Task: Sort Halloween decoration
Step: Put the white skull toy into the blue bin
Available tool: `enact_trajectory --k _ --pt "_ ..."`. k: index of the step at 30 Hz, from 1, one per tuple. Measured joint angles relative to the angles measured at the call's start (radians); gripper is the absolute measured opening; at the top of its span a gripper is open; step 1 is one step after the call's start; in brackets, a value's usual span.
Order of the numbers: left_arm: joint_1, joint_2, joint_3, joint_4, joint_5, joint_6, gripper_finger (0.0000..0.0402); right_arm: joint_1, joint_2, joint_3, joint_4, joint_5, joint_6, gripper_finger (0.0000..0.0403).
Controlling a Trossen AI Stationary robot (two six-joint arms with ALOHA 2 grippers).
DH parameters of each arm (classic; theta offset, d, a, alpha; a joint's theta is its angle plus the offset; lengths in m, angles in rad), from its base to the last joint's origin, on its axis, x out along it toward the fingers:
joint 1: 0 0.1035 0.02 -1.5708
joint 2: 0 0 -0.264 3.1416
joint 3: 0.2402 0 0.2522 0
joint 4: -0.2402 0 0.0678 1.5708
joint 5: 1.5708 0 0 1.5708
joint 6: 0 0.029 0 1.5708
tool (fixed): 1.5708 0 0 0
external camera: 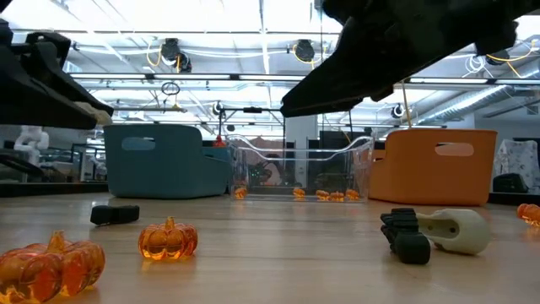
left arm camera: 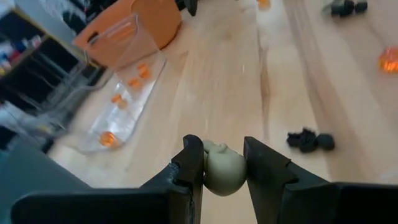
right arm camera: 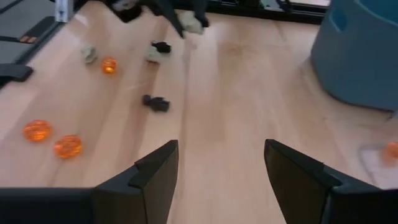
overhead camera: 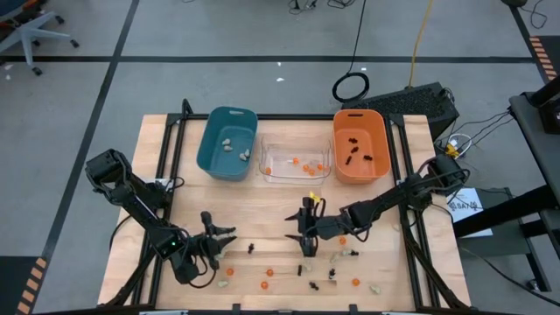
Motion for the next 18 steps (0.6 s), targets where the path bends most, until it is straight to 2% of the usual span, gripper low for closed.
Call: enact_trajectory --k 11,18 --pt "0.002 0.000 0.000 0.022 0.001 -0.243 0.0092 -0.019 0.000 0.000 0.000 -0.004 -0.051 0.0221" --pt "0.002 0.000 0.000 0.020 0.000 -0.213 0.0093 -0.019 0.000 0.000 0.000 -0.004 -0.052 0.0221"
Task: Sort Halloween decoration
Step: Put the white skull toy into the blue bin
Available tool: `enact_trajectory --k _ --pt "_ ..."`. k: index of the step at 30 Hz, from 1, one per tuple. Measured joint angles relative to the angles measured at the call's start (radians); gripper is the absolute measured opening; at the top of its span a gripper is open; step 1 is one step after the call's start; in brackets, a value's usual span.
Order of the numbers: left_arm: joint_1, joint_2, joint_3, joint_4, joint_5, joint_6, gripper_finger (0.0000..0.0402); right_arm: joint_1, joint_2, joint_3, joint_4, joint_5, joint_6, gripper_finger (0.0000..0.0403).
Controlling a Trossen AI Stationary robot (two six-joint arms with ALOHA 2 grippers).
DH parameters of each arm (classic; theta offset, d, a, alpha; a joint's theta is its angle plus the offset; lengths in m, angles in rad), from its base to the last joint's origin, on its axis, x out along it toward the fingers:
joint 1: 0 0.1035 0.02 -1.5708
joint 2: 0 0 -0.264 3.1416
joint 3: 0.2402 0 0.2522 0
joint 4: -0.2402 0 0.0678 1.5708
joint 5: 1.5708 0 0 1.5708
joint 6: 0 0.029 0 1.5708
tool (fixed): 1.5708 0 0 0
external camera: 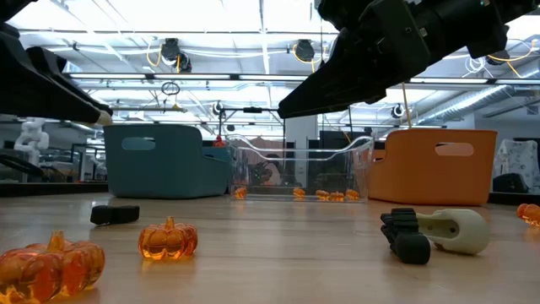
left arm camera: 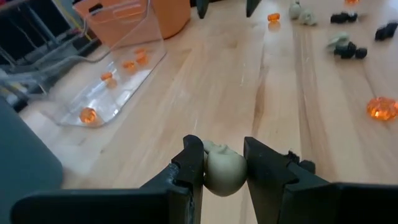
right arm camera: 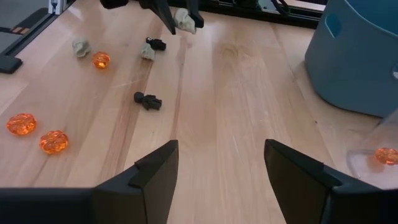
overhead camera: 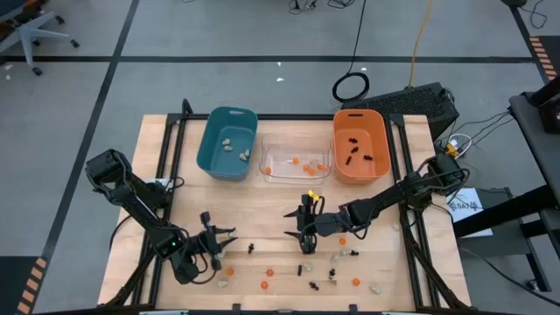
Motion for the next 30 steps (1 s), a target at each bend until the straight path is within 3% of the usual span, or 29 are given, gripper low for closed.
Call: enact_trajectory --k 18,30 --pt "0.029 0.000 -0.001 0.018 -0.007 0.480 0.0093 0.000 0.000 0.000 0.000 0.000 0.000 0.0221" --pt "0.238 -0.009 -0.001 0.420 -0.081 1.049 0.0093 0.000 0.000 0.000 0.000 0.000 0.025 0.0221"
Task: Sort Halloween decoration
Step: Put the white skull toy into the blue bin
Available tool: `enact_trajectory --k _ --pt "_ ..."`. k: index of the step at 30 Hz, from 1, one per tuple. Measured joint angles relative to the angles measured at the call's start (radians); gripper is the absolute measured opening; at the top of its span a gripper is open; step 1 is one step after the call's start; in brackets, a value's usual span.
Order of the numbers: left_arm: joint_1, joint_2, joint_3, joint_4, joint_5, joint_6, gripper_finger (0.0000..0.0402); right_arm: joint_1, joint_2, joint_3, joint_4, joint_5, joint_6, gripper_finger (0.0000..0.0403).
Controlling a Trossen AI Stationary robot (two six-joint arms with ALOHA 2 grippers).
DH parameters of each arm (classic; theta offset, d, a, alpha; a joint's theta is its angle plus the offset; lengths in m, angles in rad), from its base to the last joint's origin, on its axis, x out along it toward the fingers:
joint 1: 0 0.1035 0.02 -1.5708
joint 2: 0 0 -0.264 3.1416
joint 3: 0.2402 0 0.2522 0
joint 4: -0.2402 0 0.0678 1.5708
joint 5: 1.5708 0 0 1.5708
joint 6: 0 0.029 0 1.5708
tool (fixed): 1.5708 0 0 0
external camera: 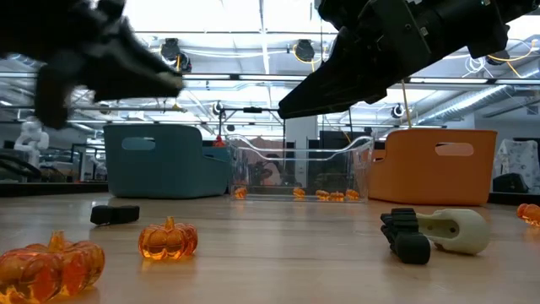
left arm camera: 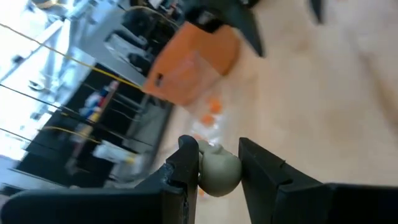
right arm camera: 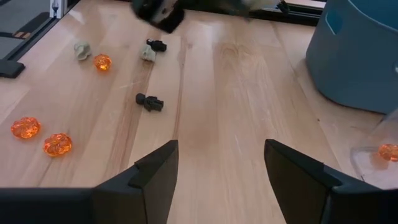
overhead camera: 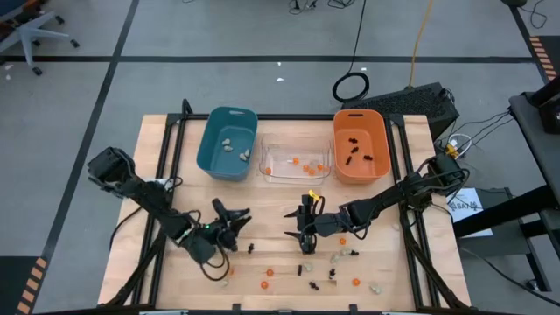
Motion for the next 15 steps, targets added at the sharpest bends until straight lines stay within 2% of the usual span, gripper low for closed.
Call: enact_trajectory --k 7,11,15 --pt "0.136 -0.142 0.000 0.184 0.074 0.385 0.0093 0.002 0.000 0.000 -0.008 0.000 0.024 0.0221" --pt "0.209 -0.266 0.000 0.192 0.186 0.560 0.0093 0.004 0.000 0.000 -0.013 0.000 0.043 0.0221" --pt "0.287 -0.380 0.000 0.191 0.297 0.645 0.0093 0.011 0.000 0.000 -0.030 -0.001 0.054 0.0221"
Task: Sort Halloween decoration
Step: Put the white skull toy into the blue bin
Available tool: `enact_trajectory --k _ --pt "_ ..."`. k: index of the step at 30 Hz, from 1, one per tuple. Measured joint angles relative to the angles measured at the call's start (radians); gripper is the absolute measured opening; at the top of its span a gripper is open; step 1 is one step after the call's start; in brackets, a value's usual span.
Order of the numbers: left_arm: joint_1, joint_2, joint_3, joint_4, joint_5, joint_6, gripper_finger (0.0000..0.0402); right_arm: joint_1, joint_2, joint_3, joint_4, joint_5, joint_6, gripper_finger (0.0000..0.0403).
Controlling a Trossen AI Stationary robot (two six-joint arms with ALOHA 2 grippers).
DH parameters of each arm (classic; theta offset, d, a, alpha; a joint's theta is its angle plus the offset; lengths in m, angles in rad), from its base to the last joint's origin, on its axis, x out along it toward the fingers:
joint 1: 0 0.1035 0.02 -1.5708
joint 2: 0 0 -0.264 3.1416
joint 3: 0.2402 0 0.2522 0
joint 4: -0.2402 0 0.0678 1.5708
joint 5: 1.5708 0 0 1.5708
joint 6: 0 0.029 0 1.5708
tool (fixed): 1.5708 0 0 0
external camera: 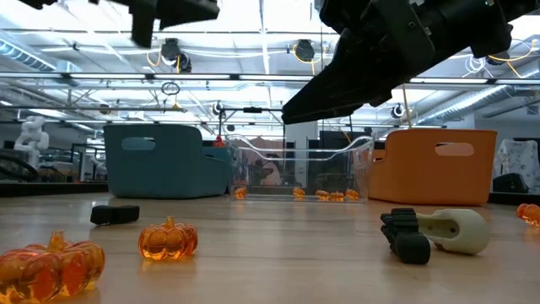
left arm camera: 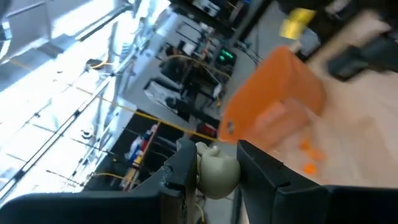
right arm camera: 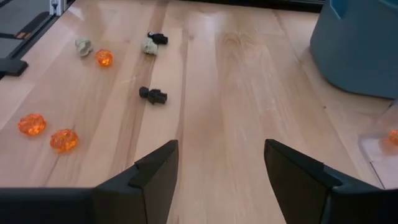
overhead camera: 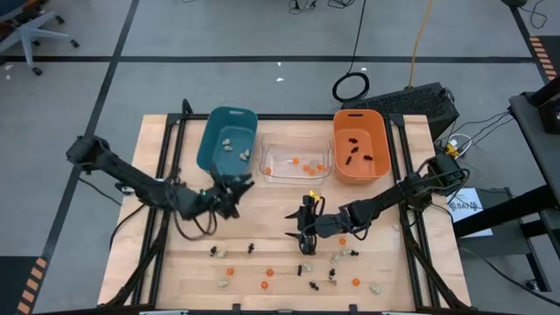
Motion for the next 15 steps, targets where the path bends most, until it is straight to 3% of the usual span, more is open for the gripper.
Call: enact_trajectory --k 6,12,15 --pt "0.183 -0.152 0.022 -0.042 -0.032 -0.199 0.0093 0.005 0.000 0.000 -0.007 0.001 0.000 0.0221" --pt "0.352 -0.194 0.128 -0.261 -0.024 -0.269 0.0093 0.003 0.000 0.000 0.005 0.001 0.008 0.0221" --pt "0.436 -0.190 0.206 -0.446 0.016 -0.360 0.0093 0.003 0.000 0.000 0.009 0.002 0.012 0.0221"
